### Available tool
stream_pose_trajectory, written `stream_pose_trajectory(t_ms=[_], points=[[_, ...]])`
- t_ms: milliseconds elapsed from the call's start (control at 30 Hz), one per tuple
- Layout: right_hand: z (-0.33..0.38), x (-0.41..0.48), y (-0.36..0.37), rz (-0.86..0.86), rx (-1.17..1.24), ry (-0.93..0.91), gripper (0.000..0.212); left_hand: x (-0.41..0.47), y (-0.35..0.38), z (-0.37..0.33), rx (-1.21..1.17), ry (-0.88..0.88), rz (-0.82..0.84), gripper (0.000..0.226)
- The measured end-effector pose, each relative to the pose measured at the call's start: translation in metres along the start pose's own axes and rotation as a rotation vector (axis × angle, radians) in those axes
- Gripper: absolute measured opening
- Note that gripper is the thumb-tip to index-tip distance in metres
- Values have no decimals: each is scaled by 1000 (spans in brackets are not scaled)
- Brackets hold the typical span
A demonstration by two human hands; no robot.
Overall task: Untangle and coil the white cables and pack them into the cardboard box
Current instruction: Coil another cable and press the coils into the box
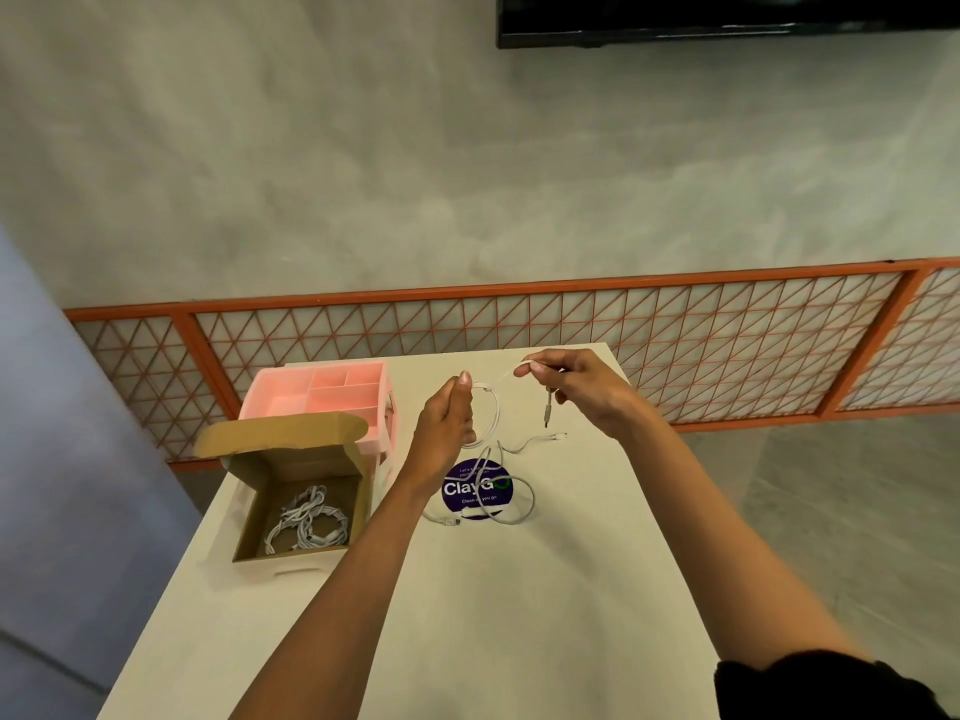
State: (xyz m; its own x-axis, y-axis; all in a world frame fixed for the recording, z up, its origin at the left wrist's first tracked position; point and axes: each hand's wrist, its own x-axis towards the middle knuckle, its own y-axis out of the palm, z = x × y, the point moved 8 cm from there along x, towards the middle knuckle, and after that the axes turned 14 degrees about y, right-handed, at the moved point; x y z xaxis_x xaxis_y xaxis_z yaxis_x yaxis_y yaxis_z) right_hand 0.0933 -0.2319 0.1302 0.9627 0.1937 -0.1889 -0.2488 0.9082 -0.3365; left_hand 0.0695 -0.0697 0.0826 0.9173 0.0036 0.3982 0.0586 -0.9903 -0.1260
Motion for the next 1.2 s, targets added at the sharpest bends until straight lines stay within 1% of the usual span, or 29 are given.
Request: stream_pose_trajectory(t_ms=[100, 200, 267, 400, 500, 567, 700, 800, 967, 1067, 1200], points=[[-8, 3, -1, -45, 30, 19, 20, 0, 0, -1, 55, 32, 16, 33], [-8, 6, -1, -42, 60, 9, 20, 1, 0, -4, 82, 74, 26, 29], [-10, 9, -1, -42, 155, 7, 19, 1, 2, -5, 58, 89, 33, 28], [-18, 17, -1, -45, 356, 14, 18, -1, 9, -4, -27, 61, 47, 26], [-24, 20, 0, -40, 447, 28, 18, -2, 11, -8, -6, 82, 64, 14], [-29, 22, 1, -45, 477, 39, 18, -2, 13, -10, -15, 104, 66, 9], [-36, 22, 6, -70, 549, 39, 20, -1, 10, -12, -4, 98, 13, 2], [-41, 21, 13, -67, 588, 51, 23, 0, 9, -15, 43, 133, 18, 5], [-49, 23, 16, -84, 575, 82, 24, 1, 7, -14, 103, 155, 13, 10], [-50, 23, 24, -46, 572, 104, 25, 0, 6, -12, 105, 151, 9, 13], [-50, 22, 34, 35, 603, 133, 25, 1, 5, -11, 113, 132, -3, 12]])
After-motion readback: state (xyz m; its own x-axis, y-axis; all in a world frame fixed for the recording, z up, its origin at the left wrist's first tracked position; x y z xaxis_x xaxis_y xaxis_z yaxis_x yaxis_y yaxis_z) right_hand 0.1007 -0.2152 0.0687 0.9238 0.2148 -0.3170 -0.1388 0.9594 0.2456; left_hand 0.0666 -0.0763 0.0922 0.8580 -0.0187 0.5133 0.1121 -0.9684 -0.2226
